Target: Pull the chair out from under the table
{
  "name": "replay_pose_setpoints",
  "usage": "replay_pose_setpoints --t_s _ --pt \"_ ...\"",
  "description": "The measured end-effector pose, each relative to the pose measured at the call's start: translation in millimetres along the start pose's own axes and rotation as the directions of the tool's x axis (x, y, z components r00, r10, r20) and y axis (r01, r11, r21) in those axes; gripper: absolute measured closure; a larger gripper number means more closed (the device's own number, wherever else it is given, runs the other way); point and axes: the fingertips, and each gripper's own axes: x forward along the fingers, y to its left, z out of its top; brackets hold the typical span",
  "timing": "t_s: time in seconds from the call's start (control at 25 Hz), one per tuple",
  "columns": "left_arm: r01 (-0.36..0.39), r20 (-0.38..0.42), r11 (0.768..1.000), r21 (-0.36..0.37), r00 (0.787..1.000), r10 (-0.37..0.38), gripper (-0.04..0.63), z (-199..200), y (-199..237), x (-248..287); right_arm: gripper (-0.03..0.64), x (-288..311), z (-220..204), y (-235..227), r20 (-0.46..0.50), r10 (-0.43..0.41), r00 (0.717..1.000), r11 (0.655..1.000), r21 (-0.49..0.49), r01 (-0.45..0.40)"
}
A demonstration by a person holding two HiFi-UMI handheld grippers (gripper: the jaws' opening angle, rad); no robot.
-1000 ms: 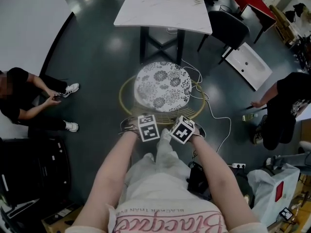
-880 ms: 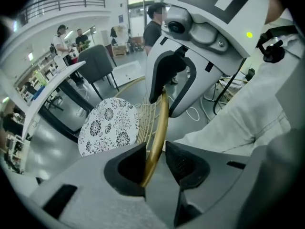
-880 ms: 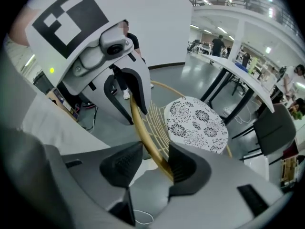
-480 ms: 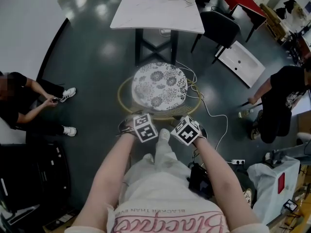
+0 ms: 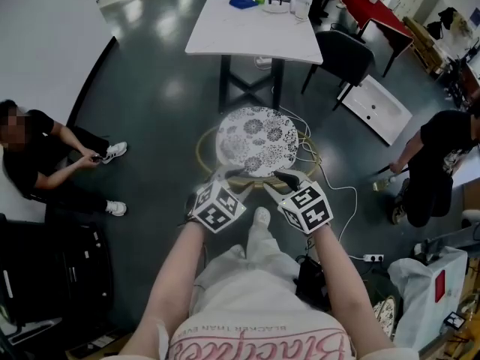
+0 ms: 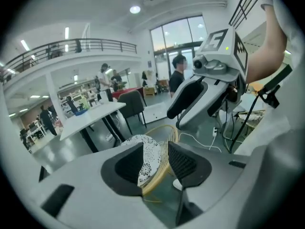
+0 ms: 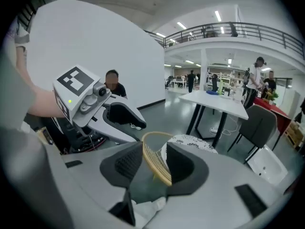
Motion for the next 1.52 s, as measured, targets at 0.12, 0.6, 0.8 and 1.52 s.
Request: replay_pose_setpoints --t_s 0.12,0.6,0.8,1.52 --pt "-0.028 0.109 0.999 -0.031 0.994 0.031 0.457 28.7 3.4 -25.6 0.534 -26.6 35.6 5.4 0.139 -0.056 0.989 0.998 -0.022 0.059" --pt "-0.218 0.380 0.959 -0.181 0.884 0.272 0.589 121.5 55.8 -61.7 0.612 -85.2 132.1 -27.6 0.486 -0.147 0.862 0.982 -0.030 0.184" --pt "-0.257 0.434 0.946 -0.199 0.842 0.320 0.591 154.7 76.8 -54.4 0.612 -86.2 151.4 -58.4 0.529 -0.108 0.842 0.988 -0.036 0.149" --pt "-0.364 0.520 0.898 -0.248 0.732 0.441 0.591 209.5 141.8 -40.3 0.612 -53.5 201.2 -117.5 0.562 -0.073 0.824 0.988 -0.071 0.136"
